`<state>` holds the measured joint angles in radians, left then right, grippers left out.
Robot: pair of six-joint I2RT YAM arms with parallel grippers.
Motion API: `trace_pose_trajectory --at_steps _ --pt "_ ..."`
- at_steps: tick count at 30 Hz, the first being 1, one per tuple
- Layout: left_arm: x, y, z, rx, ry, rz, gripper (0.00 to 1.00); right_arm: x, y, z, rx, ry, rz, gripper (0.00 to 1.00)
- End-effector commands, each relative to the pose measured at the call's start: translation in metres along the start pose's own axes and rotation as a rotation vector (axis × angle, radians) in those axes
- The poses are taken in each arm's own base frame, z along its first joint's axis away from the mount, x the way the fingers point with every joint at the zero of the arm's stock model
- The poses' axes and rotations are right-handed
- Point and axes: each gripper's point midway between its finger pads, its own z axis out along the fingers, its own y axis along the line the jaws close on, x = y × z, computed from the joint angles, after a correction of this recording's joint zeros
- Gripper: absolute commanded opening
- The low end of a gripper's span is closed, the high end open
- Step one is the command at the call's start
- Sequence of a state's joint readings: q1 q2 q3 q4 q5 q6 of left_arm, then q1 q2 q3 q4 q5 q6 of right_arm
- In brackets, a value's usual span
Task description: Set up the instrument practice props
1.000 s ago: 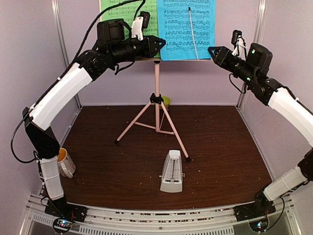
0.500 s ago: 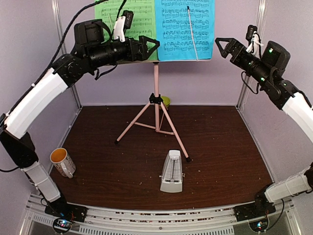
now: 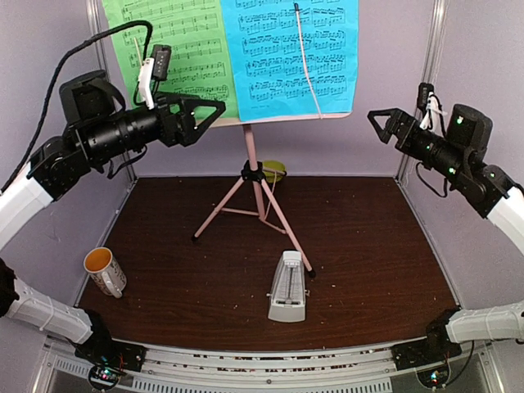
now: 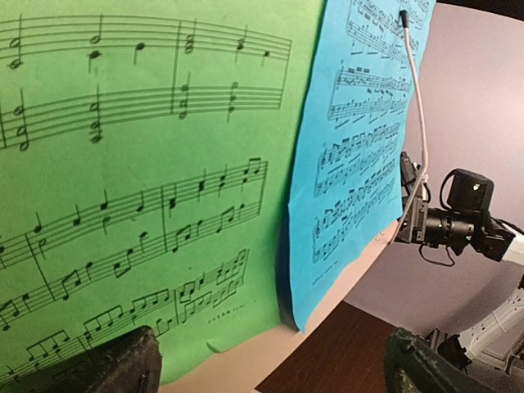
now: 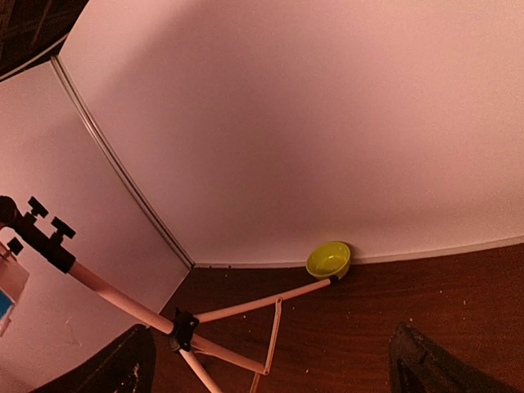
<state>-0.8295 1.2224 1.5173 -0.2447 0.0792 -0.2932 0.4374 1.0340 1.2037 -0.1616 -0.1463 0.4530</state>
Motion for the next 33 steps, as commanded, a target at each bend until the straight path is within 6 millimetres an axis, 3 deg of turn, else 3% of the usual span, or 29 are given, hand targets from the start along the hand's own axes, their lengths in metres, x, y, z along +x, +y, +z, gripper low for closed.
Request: trace_pose_trajectory --at_steps 1,4,6,11,17,25,33 --pt "0.053 0.034 -0.019 -0.152 0.113 -0.035 0.98 0.055 -0.005 -0.012 -0.010 0.094 0.036 1.00" --pt "0.075 0.039 -0.029 -0.179 0.159 -0.013 0.98 0.086 -0.012 -0.018 -0.012 0.140 0.053 1.00" --pt "0.065 0.042 -0.031 -0.202 0.164 0.060 0.98 0.087 -0.008 -0.018 -0.032 0.141 0.051 1.00" --pt "0.029 0.035 -0.004 -0.169 0.186 0.100 0.95 0.053 0.022 -0.010 -0.103 0.114 0.014 1.00" --pt "0.022 0.033 0.014 -0.150 0.139 0.066 0.94 0.024 0.038 -0.003 -0.139 0.052 -0.049 1.00" --pt "0.018 0.034 0.011 -0.157 0.131 0.095 0.94 0.008 0.045 0.012 -0.136 0.026 -0.102 1.00" --pt "0.022 0.028 -0.006 -0.128 0.113 0.084 0.94 0.012 0.046 0.010 -0.153 0.030 -0.084 0.98"
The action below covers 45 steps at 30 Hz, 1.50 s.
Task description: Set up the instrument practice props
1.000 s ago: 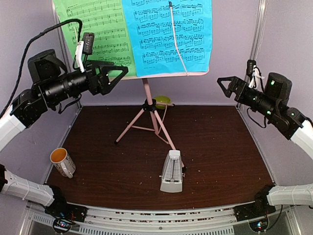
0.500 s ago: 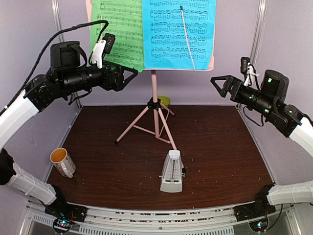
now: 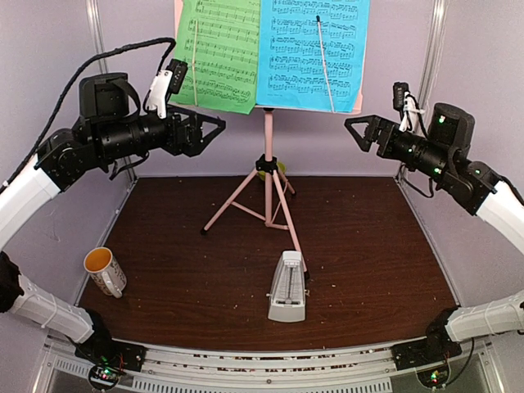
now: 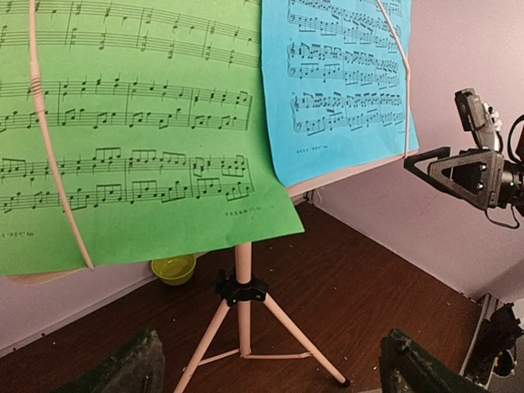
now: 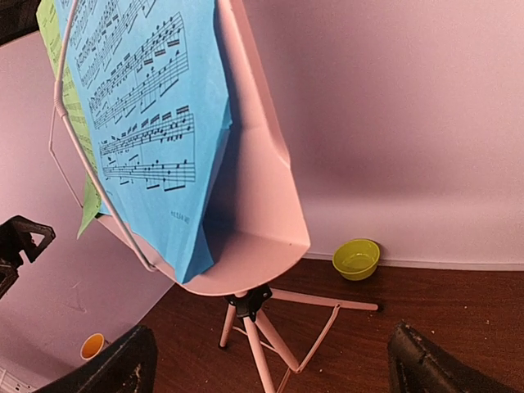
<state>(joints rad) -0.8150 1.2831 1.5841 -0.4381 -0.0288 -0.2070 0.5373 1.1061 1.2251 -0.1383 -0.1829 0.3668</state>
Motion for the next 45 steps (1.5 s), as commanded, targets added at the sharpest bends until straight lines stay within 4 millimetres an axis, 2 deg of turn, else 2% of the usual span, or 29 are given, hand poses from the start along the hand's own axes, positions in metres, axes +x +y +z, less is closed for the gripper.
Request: trace_pose_trajectory --at_steps 1,6,8,11,16,23,28,37,39,40,41,45 --pt "-0.008 -0.001 -0.021 0.019 -0.061 -0.004 0.94 -0.014 0.010 -0.011 -0.039 -0.050 -0.001 0.98" --pt "0.007 -0.003 -0.039 0.041 -0.071 -0.016 0.98 0.008 0.005 -0.026 -0.034 -0.004 -0.002 1.00" --pt "0.014 -0.004 -0.047 0.046 -0.069 -0.017 0.98 0.024 0.003 -0.030 -0.039 0.034 0.000 1.00" --pt "0.038 -0.006 -0.051 0.070 -0.029 -0.020 0.98 0.051 0.002 -0.037 -0.069 0.101 0.016 0.99" --pt "0.093 -0.016 -0.048 0.120 0.039 -0.052 0.98 0.105 0.003 -0.044 -0.116 0.209 0.082 0.97" --pt "0.169 -0.036 -0.032 0.123 0.137 -0.057 0.98 0.184 0.026 -0.048 -0.159 0.359 0.077 0.99" --pt "0.219 -0.056 -0.022 0.140 0.178 -0.115 0.98 0.228 0.041 -0.052 -0.181 0.442 0.075 0.99" --pt "0.288 -0.096 -0.003 0.201 0.276 -0.089 0.95 0.268 0.055 -0.058 -0.188 0.481 0.134 0.99" --pt "0.293 -0.098 -0.002 0.213 0.257 -0.116 0.94 0.272 0.064 -0.059 -0.156 0.490 0.137 1.00" --pt "0.296 -0.097 -0.001 0.212 0.251 -0.126 0.94 0.272 0.061 -0.059 -0.099 0.485 0.144 1.00" --pt "0.297 -0.097 -0.001 0.208 0.250 -0.132 0.94 0.270 0.058 -0.059 -0.042 0.458 0.158 1.00" --pt "0.299 -0.090 0.000 0.166 0.251 -0.151 0.94 0.259 0.073 -0.064 0.041 0.365 0.212 1.00"
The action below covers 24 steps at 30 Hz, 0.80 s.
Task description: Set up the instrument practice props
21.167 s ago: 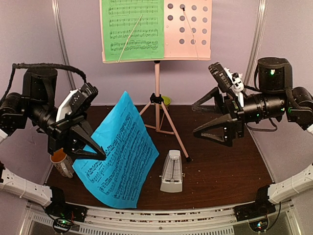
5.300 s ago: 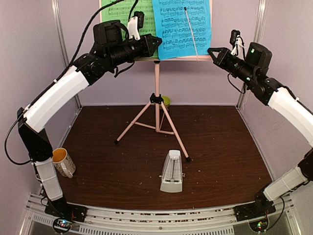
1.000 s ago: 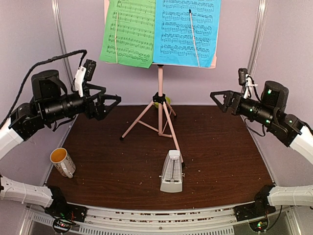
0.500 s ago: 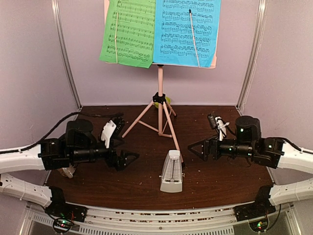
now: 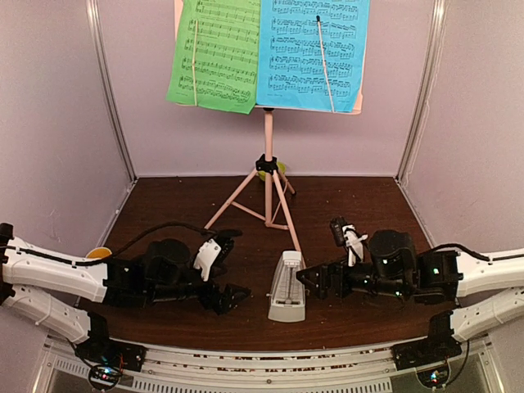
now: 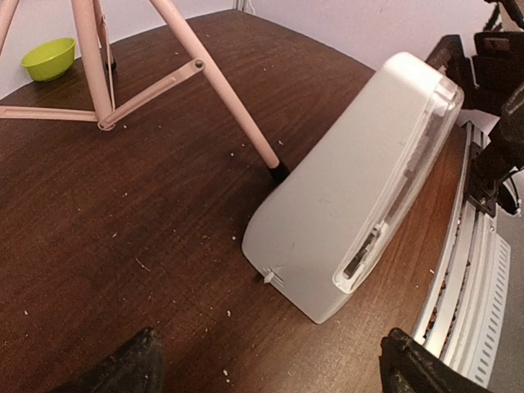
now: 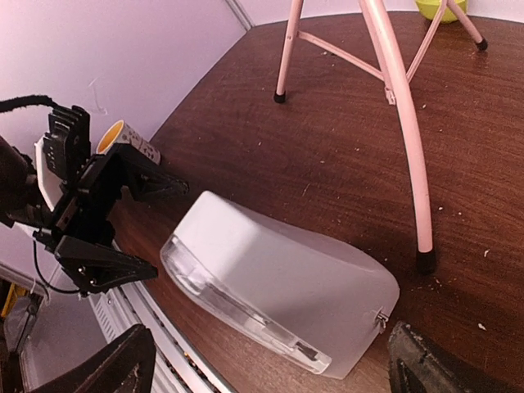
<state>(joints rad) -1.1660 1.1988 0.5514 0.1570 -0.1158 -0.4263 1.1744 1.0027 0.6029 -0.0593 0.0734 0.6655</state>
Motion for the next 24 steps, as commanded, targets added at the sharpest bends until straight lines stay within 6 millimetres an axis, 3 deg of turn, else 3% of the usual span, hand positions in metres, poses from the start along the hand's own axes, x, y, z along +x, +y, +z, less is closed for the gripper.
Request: trace_pose_trajectory --at_steps 1,10,17,24 --pt "-0.031 0.001 -0.004 -0.012 -0.138 -0.065 0.94 -0.031 0.006 -0.011 0.152 -0.203 0.151 1.00" --pt "-0.027 0.021 -0.018 -0.102 -0.167 -0.106 0.95 -0.027 0.024 0.016 0.451 -0.214 0.131 1.00" --pt "-0.023 0.035 -0.041 -0.149 -0.204 -0.129 0.95 -0.015 0.012 0.031 0.597 -0.227 0.102 0.99" --pt "-0.017 0.041 -0.051 -0.165 -0.214 -0.146 0.95 -0.005 0.004 0.045 0.652 -0.249 0.091 0.91"
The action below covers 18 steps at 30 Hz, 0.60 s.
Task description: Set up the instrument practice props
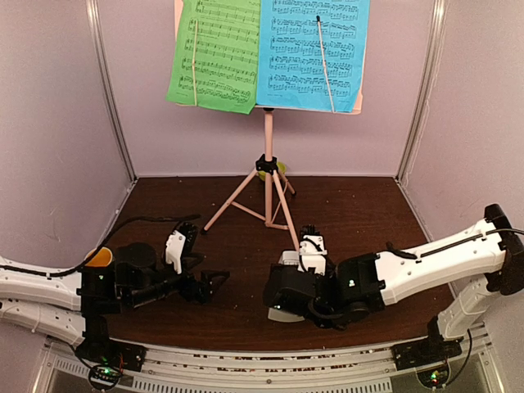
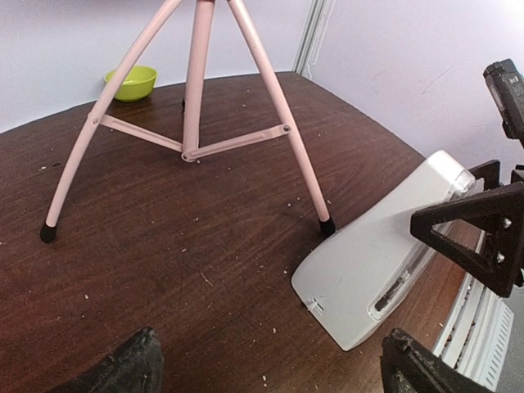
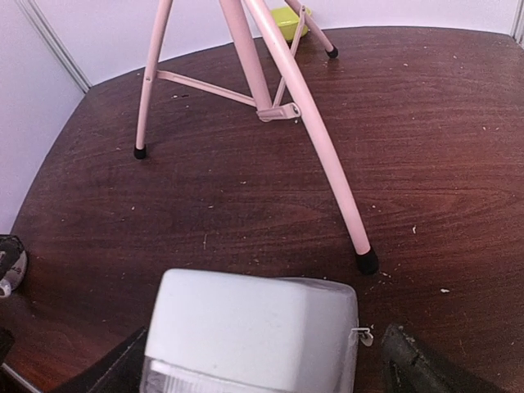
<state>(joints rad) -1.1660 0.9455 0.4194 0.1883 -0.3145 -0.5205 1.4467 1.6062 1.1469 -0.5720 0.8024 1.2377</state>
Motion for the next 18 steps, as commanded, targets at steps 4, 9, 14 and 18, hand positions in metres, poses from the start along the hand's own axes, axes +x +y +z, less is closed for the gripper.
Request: trace_pose_trajectory --at_steps 4,9,14,18 --pt "0.004 0.009 -0.005 -0.030 0.001 -0.015 0.95 -0.003 -0.008 0.007 0.045 -0.065 0.031 0.88" --pt "0.012 0.011 -0.005 -0.030 0.017 -0.016 0.95 -0.004 -0.003 0.014 -0.018 -0.050 0.029 0.73" --pt "0.020 0.007 -0.003 -0.004 0.038 0.003 0.93 -0.011 -0.001 0.007 -0.111 -0.052 0.025 0.54" --pt "0.026 0.002 -0.001 0.027 0.055 0.023 0.90 -0.020 0.000 -0.003 -0.180 -0.052 0.016 0.46"
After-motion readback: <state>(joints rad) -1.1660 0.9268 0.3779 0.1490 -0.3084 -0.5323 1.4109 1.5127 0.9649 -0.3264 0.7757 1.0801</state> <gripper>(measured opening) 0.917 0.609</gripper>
